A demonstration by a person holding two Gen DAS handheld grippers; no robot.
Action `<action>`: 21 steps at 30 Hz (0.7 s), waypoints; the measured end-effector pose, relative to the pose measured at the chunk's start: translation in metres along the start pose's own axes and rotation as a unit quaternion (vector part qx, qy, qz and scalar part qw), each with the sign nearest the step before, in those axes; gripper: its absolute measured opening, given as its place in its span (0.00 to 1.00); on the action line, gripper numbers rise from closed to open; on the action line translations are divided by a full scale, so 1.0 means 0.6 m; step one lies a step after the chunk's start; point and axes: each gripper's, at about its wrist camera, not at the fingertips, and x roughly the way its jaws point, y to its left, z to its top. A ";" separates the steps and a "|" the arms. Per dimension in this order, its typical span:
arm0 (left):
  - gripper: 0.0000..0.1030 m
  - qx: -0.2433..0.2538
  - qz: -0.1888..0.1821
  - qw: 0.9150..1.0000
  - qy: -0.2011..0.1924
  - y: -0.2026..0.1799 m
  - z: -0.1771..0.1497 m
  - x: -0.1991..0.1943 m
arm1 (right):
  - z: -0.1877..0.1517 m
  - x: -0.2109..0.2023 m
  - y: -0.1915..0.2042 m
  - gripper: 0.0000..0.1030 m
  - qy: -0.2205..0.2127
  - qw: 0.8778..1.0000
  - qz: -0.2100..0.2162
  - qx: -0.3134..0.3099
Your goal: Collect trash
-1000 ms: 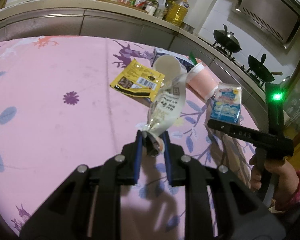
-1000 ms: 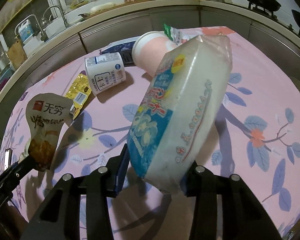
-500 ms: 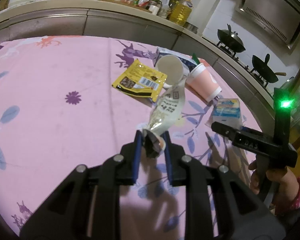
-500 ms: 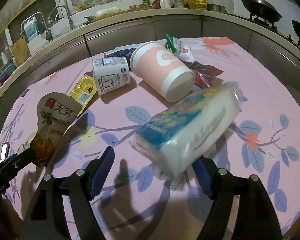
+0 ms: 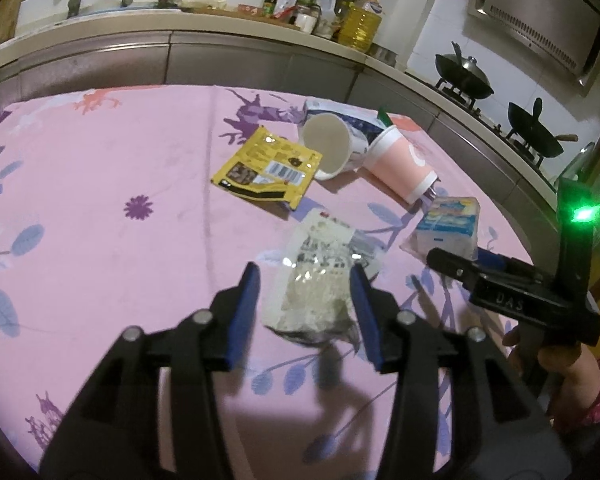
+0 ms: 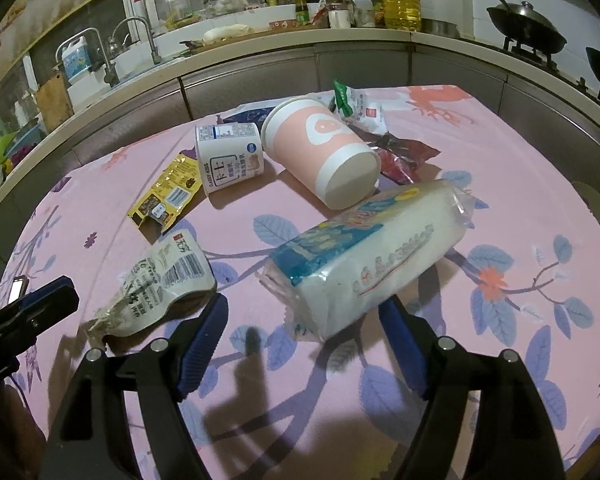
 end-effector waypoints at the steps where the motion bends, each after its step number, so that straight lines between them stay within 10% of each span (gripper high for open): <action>1: 0.43 0.001 0.001 1.000 0.000 -0.003 0.000 0.000 | -0.001 -0.001 -0.002 0.73 -0.001 1.000 0.001 0.000; 21: 0.73 0.013 0.008 1.000 -0.009 0.011 -0.002 -0.031 | -0.007 -0.033 -0.032 0.73 -0.033 0.999 0.022 0.007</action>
